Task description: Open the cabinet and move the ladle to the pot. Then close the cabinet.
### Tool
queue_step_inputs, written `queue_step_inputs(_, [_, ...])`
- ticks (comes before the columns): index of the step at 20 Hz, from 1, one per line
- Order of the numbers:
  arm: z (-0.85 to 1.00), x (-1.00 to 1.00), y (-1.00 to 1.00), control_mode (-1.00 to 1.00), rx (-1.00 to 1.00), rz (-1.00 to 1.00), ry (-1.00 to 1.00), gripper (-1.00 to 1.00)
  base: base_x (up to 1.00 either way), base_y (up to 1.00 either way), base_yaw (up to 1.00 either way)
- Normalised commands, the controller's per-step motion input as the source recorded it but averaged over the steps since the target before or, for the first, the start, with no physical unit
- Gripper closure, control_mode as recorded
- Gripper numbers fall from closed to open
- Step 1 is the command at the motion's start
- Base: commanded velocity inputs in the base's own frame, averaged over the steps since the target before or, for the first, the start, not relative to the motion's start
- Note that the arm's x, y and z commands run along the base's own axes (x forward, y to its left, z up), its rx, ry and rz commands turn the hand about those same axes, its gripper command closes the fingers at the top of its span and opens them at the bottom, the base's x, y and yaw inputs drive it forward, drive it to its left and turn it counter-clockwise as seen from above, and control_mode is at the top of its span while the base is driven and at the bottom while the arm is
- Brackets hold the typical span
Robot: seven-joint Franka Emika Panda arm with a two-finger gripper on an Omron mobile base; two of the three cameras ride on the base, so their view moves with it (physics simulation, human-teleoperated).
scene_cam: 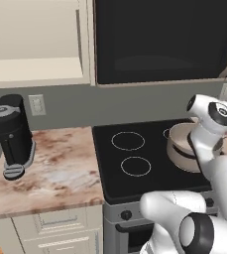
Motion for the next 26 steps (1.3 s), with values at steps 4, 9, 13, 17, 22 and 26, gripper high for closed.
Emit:
queue_step_inputs(4, [0.25,-0.58,0.00,-1.00,0.05,0.04,0.10,-1.00,0.00,0.00,0.00])
queue_step_inputs(9, [0.39,-0.46,0.14,-1.00,0.00,0.11,0.11,-1.00,0.00,0.00,0.00])
queue_step_inputs(13, [0.42,-0.42,0.22,-1.00,0.00,0.20,0.08,-1.00,0.00,0.00,0.00])
queue_step_inputs(17, [0.07,-0.52,0.15,-1.00,0.00,0.23,0.03,-1.00,0.00,0.00,0.00])
queue_step_inputs(22, [0.06,-0.29,0.21,-1.00,0.03,0.19,0.03,-1.00,0.00,0.00,0.00])
queue_step_inputs(26, [0.15,-0.08,0.31,-1.00,0.04,0.18,0.06,-1.00,0.00,0.00,0.00])
